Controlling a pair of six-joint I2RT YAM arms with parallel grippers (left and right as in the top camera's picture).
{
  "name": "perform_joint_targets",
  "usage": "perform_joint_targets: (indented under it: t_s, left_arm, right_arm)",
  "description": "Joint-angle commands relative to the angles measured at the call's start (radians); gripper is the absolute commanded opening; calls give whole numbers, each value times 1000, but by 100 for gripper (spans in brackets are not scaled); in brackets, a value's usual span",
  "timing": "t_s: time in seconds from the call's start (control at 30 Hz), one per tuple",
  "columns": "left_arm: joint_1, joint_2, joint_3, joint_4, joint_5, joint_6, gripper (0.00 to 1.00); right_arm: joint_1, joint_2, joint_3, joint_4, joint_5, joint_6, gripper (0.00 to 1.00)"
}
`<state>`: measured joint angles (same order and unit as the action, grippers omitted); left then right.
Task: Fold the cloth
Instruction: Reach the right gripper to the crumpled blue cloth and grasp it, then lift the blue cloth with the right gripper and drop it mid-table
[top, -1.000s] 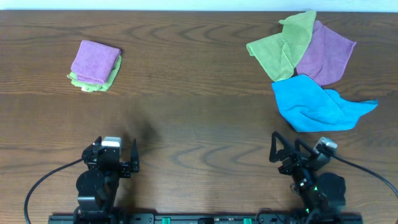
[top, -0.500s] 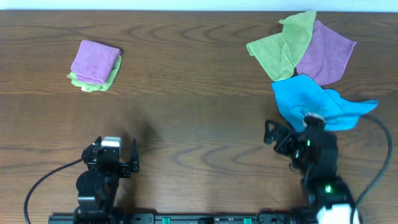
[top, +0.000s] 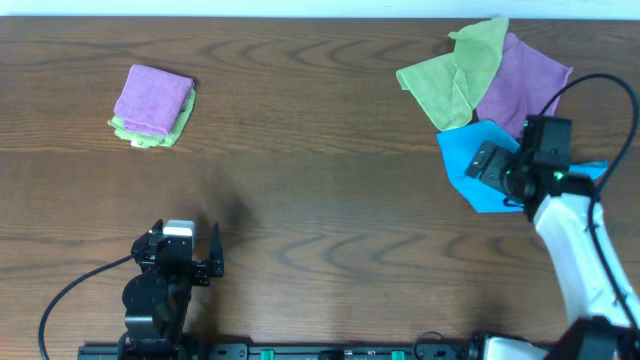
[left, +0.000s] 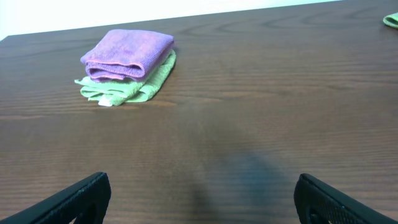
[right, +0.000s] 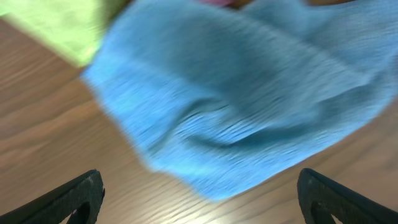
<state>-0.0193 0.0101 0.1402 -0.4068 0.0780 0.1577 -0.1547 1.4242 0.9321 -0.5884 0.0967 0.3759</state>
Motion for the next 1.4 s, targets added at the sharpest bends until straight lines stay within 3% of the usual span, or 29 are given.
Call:
perform_joint_targets:
  t_s: [0.0, 0.4, 0.43, 0.5, 0.53, 0.6, 0.63, 0.8, 0.97, 1.17, 1.27, 1.37]
  left_arm:
    - [6, -6, -21, -2, -7, -1, 95]
    - [6, -6, -21, -2, -7, -1, 95]
    - [6, -6, -21, -2, -7, -1, 96]
    - [6, -6, -21, -2, -7, -1, 96]
    - [6, -6, -21, -1, -7, -1, 96]
    - [6, -6, -21, -2, -7, -1, 95]
    - [6, -6, -21, -1, -7, -1, 95]
    - [6, -6, -21, -1, -7, -1, 95]
    - [6, -6, -21, -2, -7, -1, 95]
    - [6, -6, -21, -2, -7, -1, 95]
    - [6, -6, -21, -1, -7, -1, 95]
    - [6, -6, -21, -2, -7, -1, 95]
  right_arm:
    - [-61, 70, 18, 10, 87, -37, 99]
    - [-128, 277, 18, 171, 84, -33, 99]
    - [-128, 290, 18, 181, 79, -32, 96]
    - [-128, 313, 18, 200, 68, -33, 69]
    - [-128, 323, 18, 204, 65, -33, 42]
    - [-128, 342, 18, 207, 53, -32, 6]
    - [-128, 348, 18, 208, 31, -33, 1]
    - [-127, 340, 21, 193, -177, -33, 1]
    - [-114, 263, 24, 188, -595, -32, 1]
    - [-48, 115, 24, 241, -940, 31, 1]
    - [35, 9, 26, 349, -1075, 164, 2]
    - [167, -103, 69, 544, -1127, 388, 1]
